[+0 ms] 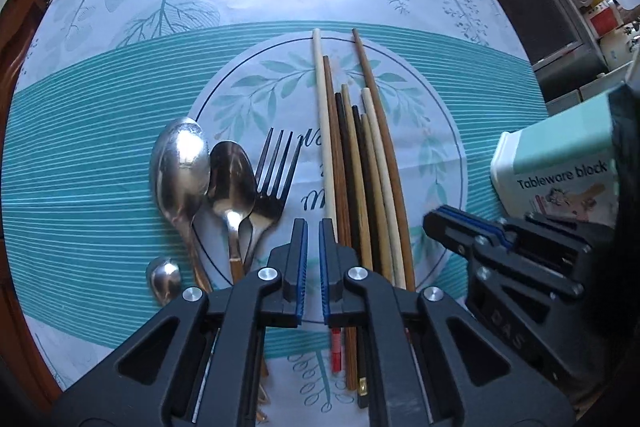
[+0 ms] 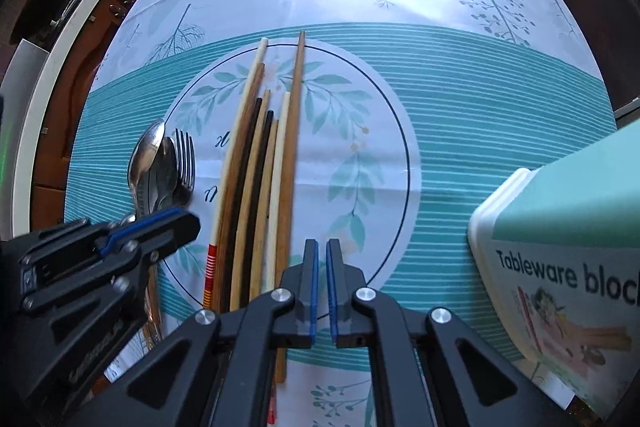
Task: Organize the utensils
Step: 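Lower the left gripper onto a red-tipped chopstick and close it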
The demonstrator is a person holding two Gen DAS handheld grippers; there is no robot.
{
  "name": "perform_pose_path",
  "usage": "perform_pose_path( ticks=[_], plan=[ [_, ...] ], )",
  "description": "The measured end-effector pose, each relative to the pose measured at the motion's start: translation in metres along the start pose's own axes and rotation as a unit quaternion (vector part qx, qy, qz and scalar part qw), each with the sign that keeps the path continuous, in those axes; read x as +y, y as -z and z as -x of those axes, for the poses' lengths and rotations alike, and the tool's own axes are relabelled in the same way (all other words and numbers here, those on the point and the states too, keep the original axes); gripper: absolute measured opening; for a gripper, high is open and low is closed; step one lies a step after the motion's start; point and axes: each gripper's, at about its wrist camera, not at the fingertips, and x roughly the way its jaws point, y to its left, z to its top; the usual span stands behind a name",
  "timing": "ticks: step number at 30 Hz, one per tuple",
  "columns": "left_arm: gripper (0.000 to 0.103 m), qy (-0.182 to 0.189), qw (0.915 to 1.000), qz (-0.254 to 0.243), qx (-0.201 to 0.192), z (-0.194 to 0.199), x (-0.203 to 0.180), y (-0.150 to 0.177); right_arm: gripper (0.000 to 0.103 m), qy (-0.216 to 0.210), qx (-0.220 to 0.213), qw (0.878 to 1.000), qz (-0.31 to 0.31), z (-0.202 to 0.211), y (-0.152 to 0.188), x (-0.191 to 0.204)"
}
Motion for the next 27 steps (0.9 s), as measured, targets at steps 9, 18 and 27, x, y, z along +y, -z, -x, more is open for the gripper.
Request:
perform_pose_path(
  ticks=[9,18,27],
  plan=[
    [0.001,0.002,0.9997,0.009,0.022,-0.013,-0.004,-0.013,0.004,-0.014,-0.001,1.000,-0.011,0.009,0.002,-0.002],
    [0.001,0.021,0.9992,0.019,0.027,-0.009,-0.007,-0.022,0.004,-0.031,-0.010,0.999,-0.010,0.020,0.005,0.003],
    [0.001,0.016,0.9993,0.010,0.032,-0.018,-0.015,-0.025,0.004,-0.036,-0.007,0.999,-0.015,0.022,0.009,-0.003]
  ],
)
